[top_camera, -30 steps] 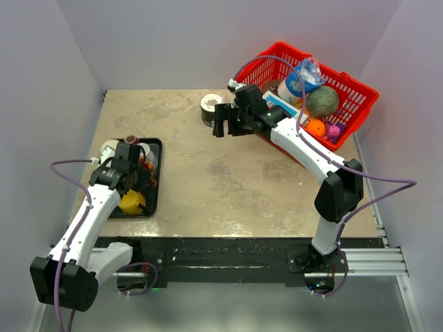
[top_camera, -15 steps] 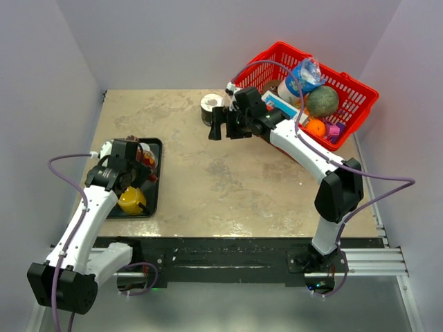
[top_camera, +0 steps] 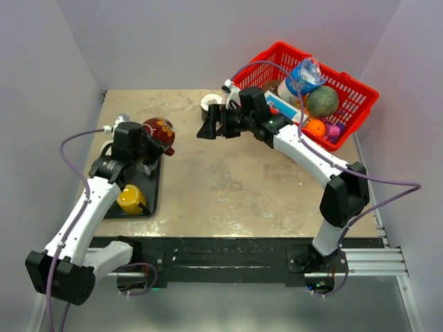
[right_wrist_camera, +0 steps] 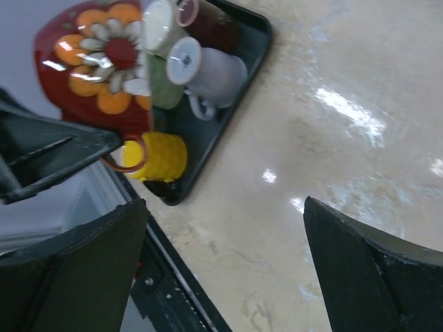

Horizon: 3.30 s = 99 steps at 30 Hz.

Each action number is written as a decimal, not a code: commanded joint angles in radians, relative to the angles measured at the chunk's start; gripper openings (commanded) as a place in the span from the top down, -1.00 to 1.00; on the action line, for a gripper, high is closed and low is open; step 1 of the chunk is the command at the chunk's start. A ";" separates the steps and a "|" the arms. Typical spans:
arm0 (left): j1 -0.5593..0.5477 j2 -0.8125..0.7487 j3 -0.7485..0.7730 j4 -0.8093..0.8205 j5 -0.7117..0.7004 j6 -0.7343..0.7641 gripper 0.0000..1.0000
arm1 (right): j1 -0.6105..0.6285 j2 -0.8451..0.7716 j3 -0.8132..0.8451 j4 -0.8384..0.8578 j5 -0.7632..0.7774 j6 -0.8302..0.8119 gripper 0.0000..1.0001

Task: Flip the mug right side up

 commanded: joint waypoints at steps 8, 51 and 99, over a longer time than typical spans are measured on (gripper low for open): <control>-0.013 0.019 -0.037 0.855 0.411 0.024 1.00 | 0.005 -0.088 -0.138 0.453 -0.293 0.260 -0.91; -0.015 0.028 -0.148 1.198 0.590 -0.150 1.00 | -0.040 -0.015 -0.192 1.128 -0.533 0.734 -0.09; -0.015 0.031 -0.091 0.804 0.561 0.221 -0.92 | -0.041 -0.071 -0.205 0.911 -0.369 0.582 1.00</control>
